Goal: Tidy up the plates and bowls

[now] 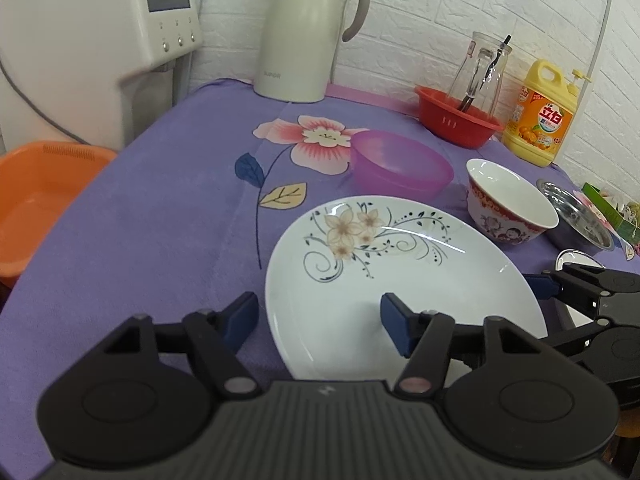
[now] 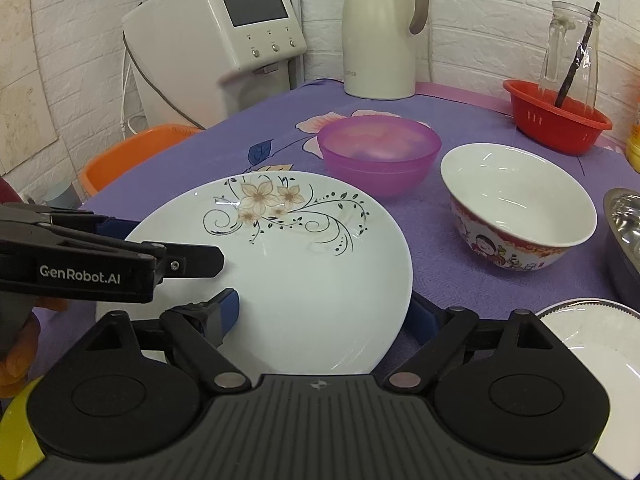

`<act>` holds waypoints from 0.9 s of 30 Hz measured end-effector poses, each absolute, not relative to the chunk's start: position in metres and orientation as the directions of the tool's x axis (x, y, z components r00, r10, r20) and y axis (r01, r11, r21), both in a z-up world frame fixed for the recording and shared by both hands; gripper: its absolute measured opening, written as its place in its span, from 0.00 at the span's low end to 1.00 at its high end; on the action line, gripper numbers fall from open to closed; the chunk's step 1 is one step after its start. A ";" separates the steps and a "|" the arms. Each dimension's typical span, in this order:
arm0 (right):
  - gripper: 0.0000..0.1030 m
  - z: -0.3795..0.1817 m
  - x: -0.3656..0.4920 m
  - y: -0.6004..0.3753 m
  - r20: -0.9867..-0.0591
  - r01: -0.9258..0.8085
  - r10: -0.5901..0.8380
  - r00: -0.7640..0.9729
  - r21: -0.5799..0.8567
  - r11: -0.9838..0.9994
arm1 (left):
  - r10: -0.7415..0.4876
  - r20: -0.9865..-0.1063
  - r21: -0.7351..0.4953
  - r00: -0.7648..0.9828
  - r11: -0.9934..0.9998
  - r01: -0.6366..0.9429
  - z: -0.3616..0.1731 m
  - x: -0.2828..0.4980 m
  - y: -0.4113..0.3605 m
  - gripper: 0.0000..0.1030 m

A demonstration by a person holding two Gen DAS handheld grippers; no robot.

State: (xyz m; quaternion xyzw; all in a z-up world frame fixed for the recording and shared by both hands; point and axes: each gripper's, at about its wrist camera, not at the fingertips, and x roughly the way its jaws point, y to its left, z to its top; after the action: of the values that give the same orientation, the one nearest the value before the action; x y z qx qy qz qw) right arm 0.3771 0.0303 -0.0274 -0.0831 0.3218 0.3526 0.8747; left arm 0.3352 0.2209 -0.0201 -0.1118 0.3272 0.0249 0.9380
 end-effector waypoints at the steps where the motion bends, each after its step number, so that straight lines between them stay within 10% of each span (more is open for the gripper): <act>1: 1.00 -0.027 0.378 0.030 -0.622 -0.673 0.566 0.541 0.083 0.735 | -0.027 -0.619 -0.194 0.785 0.974 -0.120 -0.020 0.335 0.221 0.61; 9: 1.00 -0.028 0.378 0.027 -0.624 -0.672 0.563 0.541 0.082 0.736 | -0.016 -0.624 -0.174 0.782 0.977 -0.120 -0.020 0.336 0.218 0.63; 12: 1.00 -0.028 0.377 0.029 -0.625 -0.678 0.568 0.535 0.083 0.730 | -0.015 -0.630 -0.147 0.776 0.984 -0.100 -0.020 0.338 0.212 0.43; 27: 1.00 0.042 0.312 0.012 -0.524 -0.638 0.558 0.643 0.037 0.769 | 0.015 -0.527 -0.144 0.850 0.984 -0.106 0.054 0.274 0.184 0.41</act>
State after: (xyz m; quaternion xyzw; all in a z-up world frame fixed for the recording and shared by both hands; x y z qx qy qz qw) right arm 0.3116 0.0117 0.0424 -0.0758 0.2622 0.3310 0.9033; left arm 0.2741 0.1838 0.0544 -0.0840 0.2721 0.0317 0.9581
